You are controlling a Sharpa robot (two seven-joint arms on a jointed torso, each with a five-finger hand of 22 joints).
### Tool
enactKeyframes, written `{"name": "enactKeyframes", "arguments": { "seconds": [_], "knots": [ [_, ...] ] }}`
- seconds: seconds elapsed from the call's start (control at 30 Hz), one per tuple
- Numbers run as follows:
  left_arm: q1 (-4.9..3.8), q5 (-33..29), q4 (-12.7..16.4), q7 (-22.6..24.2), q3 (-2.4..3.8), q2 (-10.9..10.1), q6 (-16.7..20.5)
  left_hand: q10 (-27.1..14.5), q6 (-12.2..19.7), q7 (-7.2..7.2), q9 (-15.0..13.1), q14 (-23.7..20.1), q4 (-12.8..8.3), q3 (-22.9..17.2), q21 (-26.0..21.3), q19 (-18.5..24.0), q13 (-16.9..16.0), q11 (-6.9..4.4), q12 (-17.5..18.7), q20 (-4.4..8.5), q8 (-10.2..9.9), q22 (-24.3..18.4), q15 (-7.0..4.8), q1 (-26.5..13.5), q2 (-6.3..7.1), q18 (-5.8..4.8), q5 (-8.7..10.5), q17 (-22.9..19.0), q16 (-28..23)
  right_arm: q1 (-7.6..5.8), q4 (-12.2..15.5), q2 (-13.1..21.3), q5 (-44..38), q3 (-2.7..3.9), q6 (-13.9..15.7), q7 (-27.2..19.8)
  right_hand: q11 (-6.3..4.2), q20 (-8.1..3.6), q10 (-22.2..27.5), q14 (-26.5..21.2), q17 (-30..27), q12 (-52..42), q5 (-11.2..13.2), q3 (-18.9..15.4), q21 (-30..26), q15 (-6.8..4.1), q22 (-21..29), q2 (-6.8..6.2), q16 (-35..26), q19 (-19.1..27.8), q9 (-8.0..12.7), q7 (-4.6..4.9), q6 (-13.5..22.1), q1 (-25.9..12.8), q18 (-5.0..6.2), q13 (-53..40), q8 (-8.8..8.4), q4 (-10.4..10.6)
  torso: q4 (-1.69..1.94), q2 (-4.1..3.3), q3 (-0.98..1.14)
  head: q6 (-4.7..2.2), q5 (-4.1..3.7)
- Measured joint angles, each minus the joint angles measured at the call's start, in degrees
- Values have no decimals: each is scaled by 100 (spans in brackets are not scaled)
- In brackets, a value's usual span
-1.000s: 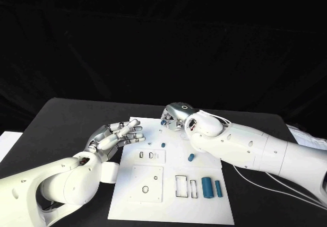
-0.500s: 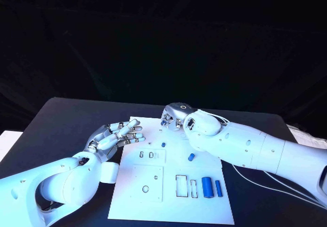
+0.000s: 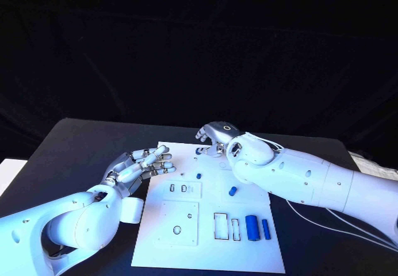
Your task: Assemble the parts on the task board
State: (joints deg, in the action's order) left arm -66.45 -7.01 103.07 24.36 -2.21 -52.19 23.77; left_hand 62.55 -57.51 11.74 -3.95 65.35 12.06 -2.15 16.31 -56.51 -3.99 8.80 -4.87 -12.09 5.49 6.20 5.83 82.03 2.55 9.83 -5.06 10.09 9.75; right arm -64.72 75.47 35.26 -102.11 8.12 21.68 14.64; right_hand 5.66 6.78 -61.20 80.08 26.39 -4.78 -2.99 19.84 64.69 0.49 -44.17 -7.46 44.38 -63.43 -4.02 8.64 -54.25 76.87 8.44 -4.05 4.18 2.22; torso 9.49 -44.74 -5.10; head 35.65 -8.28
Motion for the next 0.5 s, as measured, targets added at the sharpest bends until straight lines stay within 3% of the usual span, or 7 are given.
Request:
{"name": "enactKeyframes", "arguments": {
  "seconds": [0.17, 0.23, 0.33, 0.4, 0.43, 0.5],
  "knots": [
    [0, 36, -19, -47, -1, -12, -90, 0, 0, 0, 0, -22, -23, -22, 0, 0, 0, 0, 38, 0, -3, -4, 22, 30, -30, -1, 0, 11, 0, 11, 419, 435, 141, 24, 186, -61, -136, -100, -837, 164, 20, -277, -217, 124, 464, -120, -743, -3, 46, -538, 0, -39, -165, 43, -14, -116, 0, 126, -19, 0, 14, -29, -9],
    [0, 105, -21, -79, -1, -11, -149, 0, 0, 0, 0, -22, -40, -39, 0, 0, 0, 0, 42, 0, -22, -3, 22, 46, -46, -1, 0, 12, -17, 12, 565, 638, 233, 47, 223, -81, -197, -144, -1316, 243, 257, -480, -312, 85, 823, -170, -1349, -75, 247, -907, 0, -37, -270, 22, -194, -231, 0, 186, -42, 1, 22, -44, -15],
    [-1, 282, -21, -140, -1, 2, -247, 0, 0, 0, 0, -22, -63, -31, 0, 0, 0, 0, 42, 0, -22, -9, 22, 52, -52, -1, 0, 22, -26, 16, 793, 1010, 510, 99, 231, -99, -352, -238, -1986, 390, 1476, -856, -573, -50, 1326, -248, -2193, -229, 1205, -1399, -5, -115, -398, -123, -337, -517, 0, 318, -90, 4, 36, -55, -19],
    [-1, 411, -30, -184, -1, 19, -300, 0, 0, 0, 0, -22, -71, -40, 0, -21, 0, 0, 42, -20, -22, -9, 22, 74, -74, -1, 0, 30, -26, 16, 885, 1231, 769, 122, 205, -102, -399, -291, -2211, 393, 2327, -1101, -714, -196, 1585, -279, -2641, -290, 1867, -1638, -3, -122, -405, -184, -400, -756, 0, 362, -116, 7, 48, -62, -14],
    [-1, 462, -42, -203, -1, 27, -319, 0, 0, 0, 0, -18, -72, -40, 0, -21, 0, 0, 42, -20, -22, -9, 18, 74, -74, -1, 0, 33, -26, 16, 913, 1309, 891, 128, 181, -102, -421, -311, -2247, 385, 2749, -1261, -773, -296, 1694, -307, -2828, -309, 2192, -1734, -1, -136, -415, -203, -454, -934, 0, 386, -135, 9, 58, -65, -8],
    [-1, 550, -72, -244, -1, 40, -348, 0, 0, 0, 0, 0, -71, -40, 0, -21, 0, 0, 42, -20, -22, -9, 0, 74, -74, -1, 0, 38, -26, 20, 947, 1422, 1114, 136, 119, -99, -428, -350, -2141, 393, 3576, -2094, -891, -623, 1880, -320, -3040, -311, 2845, -1855, 8, -203, -360, -205, -453, -1946, 0, 468, -166, 12, 75, -69, 2]
  ]
}}
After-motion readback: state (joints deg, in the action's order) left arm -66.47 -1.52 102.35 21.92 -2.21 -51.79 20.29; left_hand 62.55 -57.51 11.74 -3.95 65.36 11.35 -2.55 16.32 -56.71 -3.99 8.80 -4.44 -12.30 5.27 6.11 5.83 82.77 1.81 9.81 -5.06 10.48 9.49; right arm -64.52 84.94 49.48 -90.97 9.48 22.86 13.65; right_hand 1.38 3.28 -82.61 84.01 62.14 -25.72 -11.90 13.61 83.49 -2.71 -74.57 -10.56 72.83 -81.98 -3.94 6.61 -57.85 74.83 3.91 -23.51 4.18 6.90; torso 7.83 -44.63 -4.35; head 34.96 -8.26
